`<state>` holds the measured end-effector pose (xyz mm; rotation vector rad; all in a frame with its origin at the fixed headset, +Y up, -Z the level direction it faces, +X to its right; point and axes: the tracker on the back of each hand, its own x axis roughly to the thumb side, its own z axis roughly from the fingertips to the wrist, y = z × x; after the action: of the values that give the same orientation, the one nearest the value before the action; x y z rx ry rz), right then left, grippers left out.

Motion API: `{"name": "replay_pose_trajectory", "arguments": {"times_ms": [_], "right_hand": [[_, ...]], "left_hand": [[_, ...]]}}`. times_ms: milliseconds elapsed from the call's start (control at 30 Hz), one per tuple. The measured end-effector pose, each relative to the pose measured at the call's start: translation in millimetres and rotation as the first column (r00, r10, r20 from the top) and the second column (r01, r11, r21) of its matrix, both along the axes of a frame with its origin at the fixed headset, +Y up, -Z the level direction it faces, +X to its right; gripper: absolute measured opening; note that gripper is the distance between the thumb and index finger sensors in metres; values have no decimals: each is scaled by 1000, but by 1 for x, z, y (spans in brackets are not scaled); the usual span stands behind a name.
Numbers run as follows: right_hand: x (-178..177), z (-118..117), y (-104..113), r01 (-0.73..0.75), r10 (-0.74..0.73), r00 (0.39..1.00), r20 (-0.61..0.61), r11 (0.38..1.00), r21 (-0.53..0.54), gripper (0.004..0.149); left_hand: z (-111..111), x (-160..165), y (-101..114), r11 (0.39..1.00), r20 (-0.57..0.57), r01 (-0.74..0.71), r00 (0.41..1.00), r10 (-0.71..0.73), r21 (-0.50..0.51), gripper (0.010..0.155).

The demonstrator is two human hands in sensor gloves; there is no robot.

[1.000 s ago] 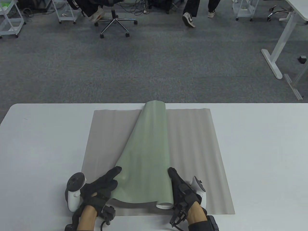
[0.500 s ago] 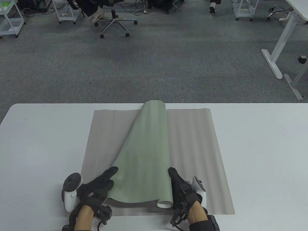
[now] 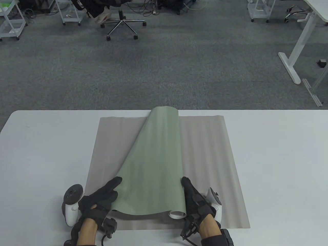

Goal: Unroll desk mats and stack together

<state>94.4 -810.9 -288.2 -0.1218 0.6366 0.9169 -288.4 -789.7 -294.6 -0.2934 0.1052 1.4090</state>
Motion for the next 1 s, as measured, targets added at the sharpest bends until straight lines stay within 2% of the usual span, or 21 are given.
{"name": "replay_pose_trajectory", "arguments": {"times_ms": [67, 133, 233, 433, 533, 667, 867, 1000], "right_hand": [[2, 0, 2, -76, 75, 997, 20, 997, 33, 89], [4, 1, 6, -87, 84, 994, 75, 995, 38, 85], [8, 0, 11, -123, 116, 989, 96, 990, 69, 84], [8, -1, 6, -21, 19, 998, 61, 999, 42, 90], [9, -2, 1, -35, 35, 999, 13, 999, -4, 89], [8, -4, 1, -73, 73, 997, -12, 997, 29, 87], [18, -2, 13, -298, 285, 949, 131, 950, 94, 83], [23, -3, 15, -311, 292, 943, 159, 944, 108, 81]], "left_hand": [[1, -2, -1, 1000, -9, -25, 1000, 25, -4, 53], [2, -4, 0, 1000, -18, -29, 999, 29, -2, 53], [1, -9, 1, 1000, -34, -8, 999, 8, 2, 53], [1, -13, 0, 1000, -30, -18, 999, 19, 8, 52], [2, -15, 0, 999, -42, -34, 999, 35, 7, 52], [0, -18, -1, 999, -26, -43, 999, 43, 4, 52], [0, -23, -1, 1000, -20, -30, 999, 30, 4, 53], [1, -25, 0, 999, -32, -34, 999, 34, 3, 53]]}}
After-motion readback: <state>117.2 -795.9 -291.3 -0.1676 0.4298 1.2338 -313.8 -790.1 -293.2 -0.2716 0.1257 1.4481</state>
